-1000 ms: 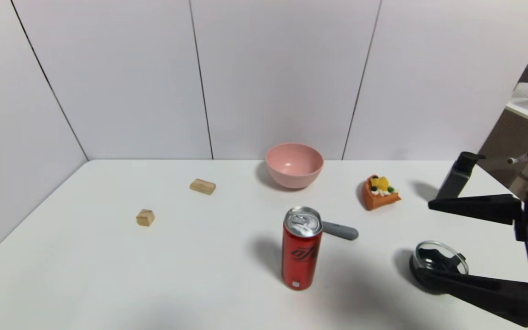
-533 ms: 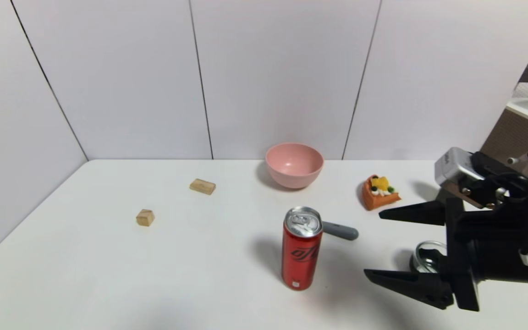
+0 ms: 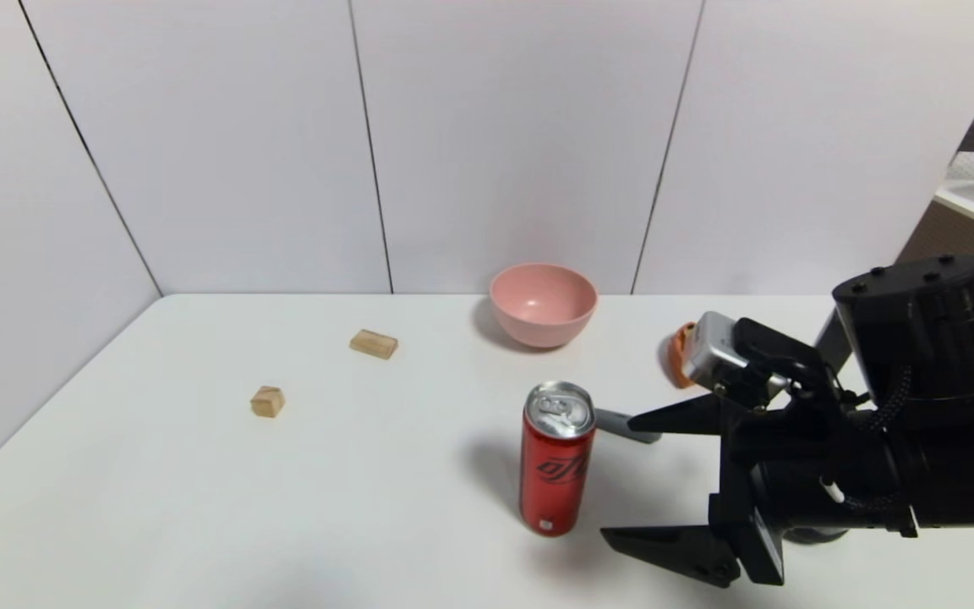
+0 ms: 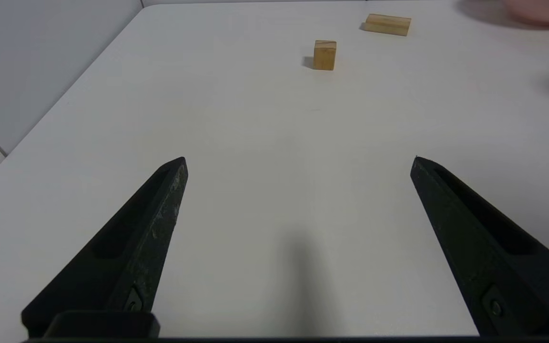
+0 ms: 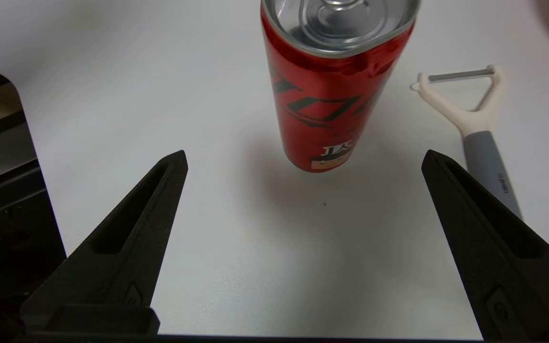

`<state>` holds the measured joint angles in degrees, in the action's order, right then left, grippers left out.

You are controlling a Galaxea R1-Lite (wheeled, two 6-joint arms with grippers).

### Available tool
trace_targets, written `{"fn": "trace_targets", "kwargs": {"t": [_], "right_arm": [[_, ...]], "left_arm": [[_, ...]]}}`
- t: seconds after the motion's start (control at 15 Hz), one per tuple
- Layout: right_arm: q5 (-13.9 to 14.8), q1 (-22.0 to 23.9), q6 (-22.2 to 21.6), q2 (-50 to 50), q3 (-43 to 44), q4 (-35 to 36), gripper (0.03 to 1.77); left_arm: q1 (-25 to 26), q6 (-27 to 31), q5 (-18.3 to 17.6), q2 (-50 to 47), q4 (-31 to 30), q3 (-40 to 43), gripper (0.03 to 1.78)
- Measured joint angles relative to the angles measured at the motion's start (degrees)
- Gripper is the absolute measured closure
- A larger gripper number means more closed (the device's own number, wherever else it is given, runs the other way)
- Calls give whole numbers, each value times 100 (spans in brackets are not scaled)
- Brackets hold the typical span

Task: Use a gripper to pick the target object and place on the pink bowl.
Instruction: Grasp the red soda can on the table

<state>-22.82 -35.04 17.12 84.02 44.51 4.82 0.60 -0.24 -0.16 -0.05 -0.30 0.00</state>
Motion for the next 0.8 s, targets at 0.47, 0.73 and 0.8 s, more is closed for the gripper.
{"fn": "trace_targets", "kwargs": {"t": [0.47,0.73,0.8], "right_arm": [[4,-254,-83,831,235,645,10],[11,-286,-149,1273,299,1259,10],[13,-280,-146,1360,308,1395,10]], "left_arm": [[0,2,-2,0,0,0,12],[0,2,-2,0,0,0,12],[0,0,0,0,0,0,12]]}}
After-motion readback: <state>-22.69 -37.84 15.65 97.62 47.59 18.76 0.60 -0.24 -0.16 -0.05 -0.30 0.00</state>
